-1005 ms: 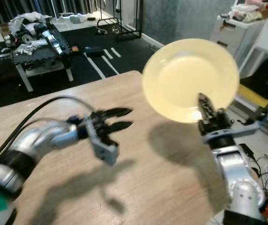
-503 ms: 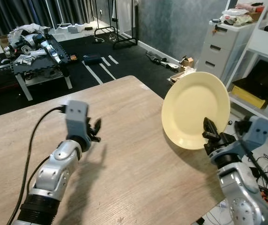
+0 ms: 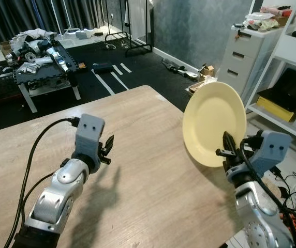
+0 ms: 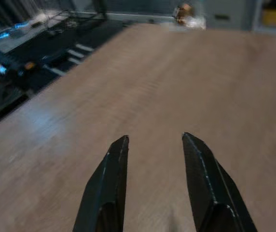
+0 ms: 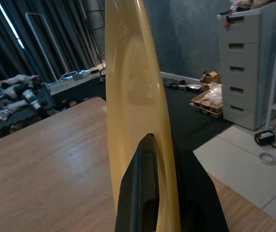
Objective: Setting the table
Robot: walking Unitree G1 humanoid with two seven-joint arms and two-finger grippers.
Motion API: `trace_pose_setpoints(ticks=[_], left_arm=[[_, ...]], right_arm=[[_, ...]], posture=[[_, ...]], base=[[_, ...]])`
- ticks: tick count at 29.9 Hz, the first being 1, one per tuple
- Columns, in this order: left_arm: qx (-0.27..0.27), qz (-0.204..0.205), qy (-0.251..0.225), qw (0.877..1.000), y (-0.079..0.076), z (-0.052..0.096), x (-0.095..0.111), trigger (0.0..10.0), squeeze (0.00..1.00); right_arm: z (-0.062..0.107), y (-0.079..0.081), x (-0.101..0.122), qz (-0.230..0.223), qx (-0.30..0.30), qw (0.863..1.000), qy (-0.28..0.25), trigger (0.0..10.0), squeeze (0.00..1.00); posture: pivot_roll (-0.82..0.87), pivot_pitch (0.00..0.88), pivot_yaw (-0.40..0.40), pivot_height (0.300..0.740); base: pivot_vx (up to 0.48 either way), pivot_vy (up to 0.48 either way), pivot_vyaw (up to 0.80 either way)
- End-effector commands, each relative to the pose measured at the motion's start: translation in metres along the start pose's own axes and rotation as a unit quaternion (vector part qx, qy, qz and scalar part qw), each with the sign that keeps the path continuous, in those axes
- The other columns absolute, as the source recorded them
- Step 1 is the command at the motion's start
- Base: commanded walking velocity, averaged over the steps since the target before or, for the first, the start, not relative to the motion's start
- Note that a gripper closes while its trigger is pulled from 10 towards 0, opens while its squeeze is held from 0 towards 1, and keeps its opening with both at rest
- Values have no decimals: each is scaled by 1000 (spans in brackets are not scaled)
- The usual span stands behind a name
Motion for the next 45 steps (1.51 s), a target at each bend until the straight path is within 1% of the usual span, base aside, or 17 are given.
trace_pose_setpoints(ticks=[1,3,6,9,12,20,26,38,45], left_arm=[[-22,6,17,1000,-9,5,-9,10000,0],[-33,44,33,998,-17,5,-10,10000,0],[-35,49,33,998,-19,4,-10,10000,0],[-36,51,28,998,-20,3,-9,10000,0],[-29,63,25,997,-20,-2,-6,10000,0],[-38,60,16,997,-22,-5,-3,10000,0],[-45,61,21,997,-24,-7,-4,10000,0],[-51,73,22,996,-27,-8,-5,10000,0],[-52,78,23,995,-27,-9,-5,10000,0]], right_arm=[[2,1,-6,-8,-5,1000,6,10000,0],[3,2,-11,-27,-13,999,13,10000,0],[2,3,-13,-35,-17,999,16,10000,0],[1,3,-13,-38,-17,999,16,10000,0],[0,2,-14,-48,-22,998,16,10000,0],[0,0,-14,-46,-26,999,14,10000,0],[0,0,-16,-45,-27,998,15,10000,0],[1,-1,-15,-42,-25,999,15,10000,0],[1,-1,-15,-38,-23,999,15,10000,0]], posture=[[45,42,121,740],[43,32,117,740],[40,27,116,740],[38,23,116,740],[27,17,115,740],[19,16,119,740],[16,19,119,740],[9,21,115,740],[6,22,115,740]], base=[[0,0,0],[0,0,0],[0,0,0],[0,0,-681],[0,0,-800],[0,0,-800],[0,0,-800],[0,0,-800],[0,0,-800]])
Point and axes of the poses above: a point about 5 cm out from each wrist's last joint towards the gripper, its own z axis pointing back from the gripper into the wrist, its own x axis along the axis of the wrist's last joint, y = z × x, the point moved 2 cm from there along -z, pointing out of the wrist towards the gripper, and after that the axes turned 2 degrees about z, right-handed, at the moved point
